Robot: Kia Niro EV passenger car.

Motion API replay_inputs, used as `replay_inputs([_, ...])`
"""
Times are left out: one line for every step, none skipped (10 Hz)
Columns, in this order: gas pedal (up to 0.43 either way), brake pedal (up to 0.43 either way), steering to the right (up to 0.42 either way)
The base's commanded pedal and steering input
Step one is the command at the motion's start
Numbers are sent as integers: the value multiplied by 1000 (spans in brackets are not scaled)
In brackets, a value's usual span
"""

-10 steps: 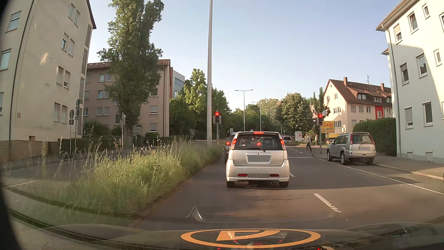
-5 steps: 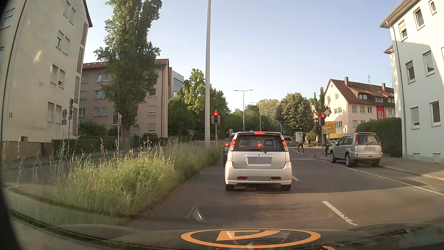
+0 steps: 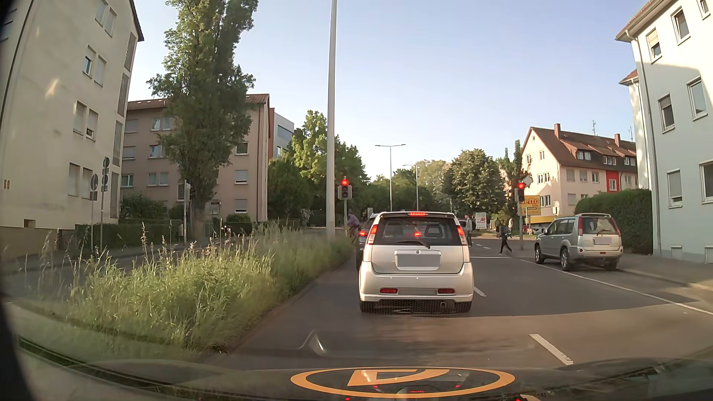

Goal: Follow the waypoints while adhering to traffic rules and regulations

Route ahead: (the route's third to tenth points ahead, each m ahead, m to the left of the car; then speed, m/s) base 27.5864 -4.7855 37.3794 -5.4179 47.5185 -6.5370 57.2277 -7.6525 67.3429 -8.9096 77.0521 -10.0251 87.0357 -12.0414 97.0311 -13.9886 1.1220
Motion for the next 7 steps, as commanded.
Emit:
replay_inputs([0,0,5])
replay_inputs([0,0,3])
replay_inputs([0,0,2])
replay_inputs([0,0,1])
replay_inputs([0,30,1])
replay_inputs([0,98,1])
replay_inputs([0,110,1])
